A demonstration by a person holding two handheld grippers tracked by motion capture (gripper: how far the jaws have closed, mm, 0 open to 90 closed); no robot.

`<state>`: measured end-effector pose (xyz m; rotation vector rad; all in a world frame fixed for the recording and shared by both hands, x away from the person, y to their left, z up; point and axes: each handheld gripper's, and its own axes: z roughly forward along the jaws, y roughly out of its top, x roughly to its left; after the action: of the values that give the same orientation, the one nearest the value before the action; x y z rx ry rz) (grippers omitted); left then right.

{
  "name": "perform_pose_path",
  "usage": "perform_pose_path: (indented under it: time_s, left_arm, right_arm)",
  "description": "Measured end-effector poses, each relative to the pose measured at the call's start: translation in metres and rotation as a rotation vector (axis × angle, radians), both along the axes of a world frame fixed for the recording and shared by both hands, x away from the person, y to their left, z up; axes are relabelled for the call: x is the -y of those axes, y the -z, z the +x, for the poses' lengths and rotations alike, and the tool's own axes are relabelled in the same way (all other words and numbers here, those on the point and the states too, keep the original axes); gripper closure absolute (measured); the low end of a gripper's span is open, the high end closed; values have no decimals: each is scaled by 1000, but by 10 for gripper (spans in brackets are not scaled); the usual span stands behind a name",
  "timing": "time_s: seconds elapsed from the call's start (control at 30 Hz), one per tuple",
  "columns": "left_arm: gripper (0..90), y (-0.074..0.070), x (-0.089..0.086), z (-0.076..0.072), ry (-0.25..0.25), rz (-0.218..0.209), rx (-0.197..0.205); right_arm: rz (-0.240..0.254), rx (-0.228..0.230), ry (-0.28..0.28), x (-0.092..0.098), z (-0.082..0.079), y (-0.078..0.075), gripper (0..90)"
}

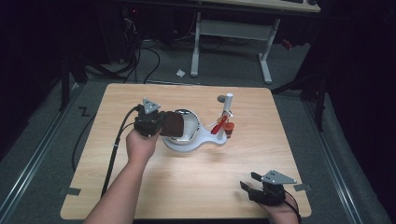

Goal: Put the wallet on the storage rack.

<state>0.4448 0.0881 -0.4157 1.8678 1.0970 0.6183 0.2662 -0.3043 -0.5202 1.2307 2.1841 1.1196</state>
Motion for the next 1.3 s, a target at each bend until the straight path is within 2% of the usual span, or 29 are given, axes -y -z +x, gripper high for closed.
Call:
perform_pose_path:
  time_s: [0.23,0.53,0.7,0.93,1.3]
  left_arm:
    - [861,7,10,5,-7,3,-7]
    - [850,7,19,5,-12,13,14]
    - [847,9,20,5,-16,-3,15]
    - [690,8,17,7,-11,-46,10]
    - [564,7,9,2,12,-81,-1]
  right_arm:
    - [2,1,-3,0,0,0,390]
    - [2,2,-2,1,0,0,390]
    - [3,4,-2,1,0,0,390]
    - [4,3,-2,1,0,0,390]
    - [3,-1,-7,-1,0,0,391]
